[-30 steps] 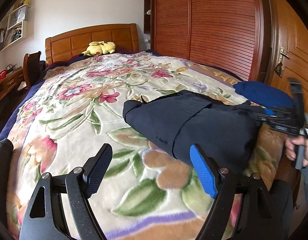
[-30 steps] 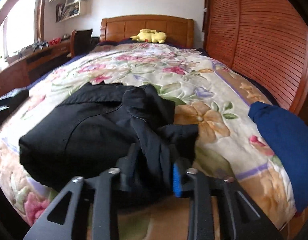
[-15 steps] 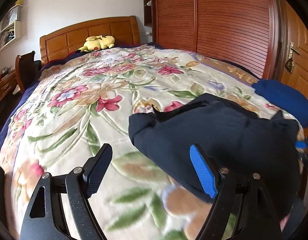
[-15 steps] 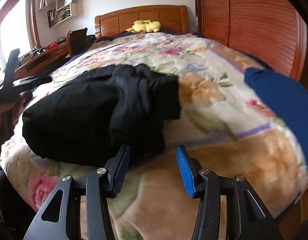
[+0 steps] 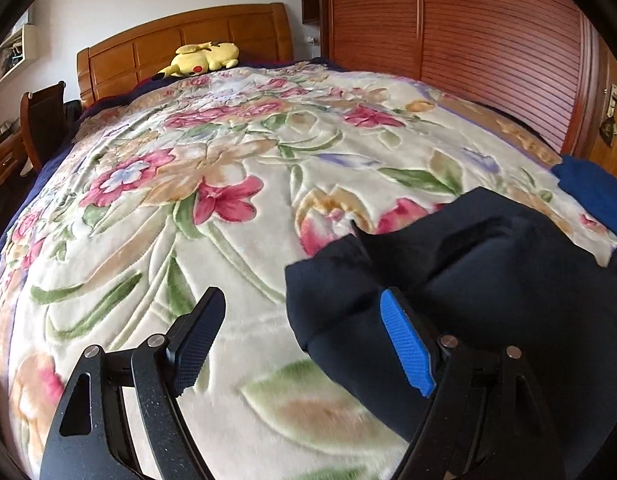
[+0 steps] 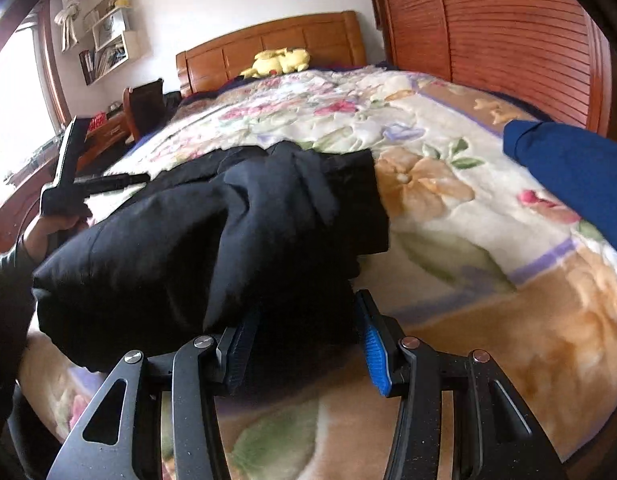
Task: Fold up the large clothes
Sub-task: 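Grasp the folded black coat bundle with the right gripper while the left gripper grasps its edge, then lift the coat bundle with both grippers and carry it toward the wardrobe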
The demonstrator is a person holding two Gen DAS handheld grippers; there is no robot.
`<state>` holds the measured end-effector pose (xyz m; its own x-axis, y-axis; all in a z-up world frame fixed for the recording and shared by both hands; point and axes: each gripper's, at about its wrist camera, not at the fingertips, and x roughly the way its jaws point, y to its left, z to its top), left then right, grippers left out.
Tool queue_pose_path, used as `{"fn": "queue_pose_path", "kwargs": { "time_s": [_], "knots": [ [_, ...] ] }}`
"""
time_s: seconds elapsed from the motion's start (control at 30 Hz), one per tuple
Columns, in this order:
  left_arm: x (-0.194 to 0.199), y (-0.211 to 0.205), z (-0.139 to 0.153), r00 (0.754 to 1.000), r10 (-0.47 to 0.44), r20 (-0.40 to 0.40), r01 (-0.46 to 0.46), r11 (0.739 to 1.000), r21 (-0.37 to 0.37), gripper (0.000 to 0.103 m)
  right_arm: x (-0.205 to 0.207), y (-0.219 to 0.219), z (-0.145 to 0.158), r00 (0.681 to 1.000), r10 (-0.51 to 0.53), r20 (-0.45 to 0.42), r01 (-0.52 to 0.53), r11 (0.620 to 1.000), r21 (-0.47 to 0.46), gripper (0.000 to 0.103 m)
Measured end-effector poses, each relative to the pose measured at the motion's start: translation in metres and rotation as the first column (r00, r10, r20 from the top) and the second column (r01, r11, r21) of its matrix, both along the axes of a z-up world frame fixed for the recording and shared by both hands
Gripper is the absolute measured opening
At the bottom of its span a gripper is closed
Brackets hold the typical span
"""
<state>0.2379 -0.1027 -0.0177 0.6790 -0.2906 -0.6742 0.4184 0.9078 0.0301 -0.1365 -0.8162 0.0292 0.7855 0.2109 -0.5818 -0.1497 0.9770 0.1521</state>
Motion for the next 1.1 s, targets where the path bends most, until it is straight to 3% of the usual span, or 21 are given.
{"fn": "queue_pose_path", "kwargs": {
  "time_s": [0.3, 0.47, 0.53, 0.6, 0.67, 0.7, 0.73, 0.8, 0.9, 1.1],
  "knots": [
    [0.028, -0.010, -0.018, 0.997, -0.027, -0.072, 0.028, 0.999, 0.018, 0.078, 0.009, -0.001, -0.005, 1.000, -0.009, -0.026, 0.010, 0.998, 0.056, 0.056],
    [0.031, -0.014, -0.027, 0.991, -0.051, -0.124, 0.051, 0.999, -0.004, 0.070, 0.003, -0.003, -0.007, 0.999, -0.013, -0.032, 0.017, 0.994, 0.112, 0.048],
    [0.032, -0.015, -0.031, 0.987, -0.054, -0.148, 0.052, 0.999, -0.017, 0.066, 0.005, 0.000, -0.008, 0.999, -0.011, -0.036, 0.015, 0.994, 0.106, 0.046],
    [0.034, -0.017, -0.035, 0.981, -0.071, -0.183, 0.064, 0.997, -0.043, 0.054, 0.008, 0.003, -0.008, 0.999, -0.003, -0.034, 0.007, 0.995, 0.104, 0.043],
    [0.035, -0.019, -0.037, 0.975, -0.084, -0.206, 0.073, 0.996, -0.059, 0.044, 0.008, 0.007, -0.008, 0.999, 0.017, -0.030, -0.014, 0.993, 0.118, 0.027],
    [0.034, -0.022, -0.037, 0.973, -0.090, -0.210, 0.080, 0.995, -0.057, 0.039, 0.007, 0.009, -0.007, 1.000, 0.021, -0.016, -0.019, 0.994, 0.105, 0.023],
    [0.032, -0.023, -0.036, 0.974, -0.091, -0.209, 0.082, 0.995, -0.050, 0.036, 0.005, 0.009, -0.006, 1.000, 0.020, 0.003, -0.020, 0.995, 0.095, 0.017],
    [0.027, -0.024, -0.030, 0.975, -0.080, -0.205, 0.075, 0.997, -0.031, 0.021, 0.000, 0.006, -0.003, 0.999, 0.017, 0.031, -0.020, 0.994, 0.107, 0.014],
    [0.016, -0.023, -0.018, 0.982, -0.078, -0.170, 0.077, 0.997, -0.013, 0.012, -0.006, -0.003, 0.005, 0.997, 0.004, 0.080, -0.013, 0.993, 0.114, 0.012],
    [-0.015, -0.027, 0.028, 0.997, -0.070, -0.039, 0.069, 0.998, -0.014, 0.007, -0.012, -0.018, 0.021, 0.986, -0.009, 0.168, -0.005, 0.997, 0.083, 0.011]
  ]
}}
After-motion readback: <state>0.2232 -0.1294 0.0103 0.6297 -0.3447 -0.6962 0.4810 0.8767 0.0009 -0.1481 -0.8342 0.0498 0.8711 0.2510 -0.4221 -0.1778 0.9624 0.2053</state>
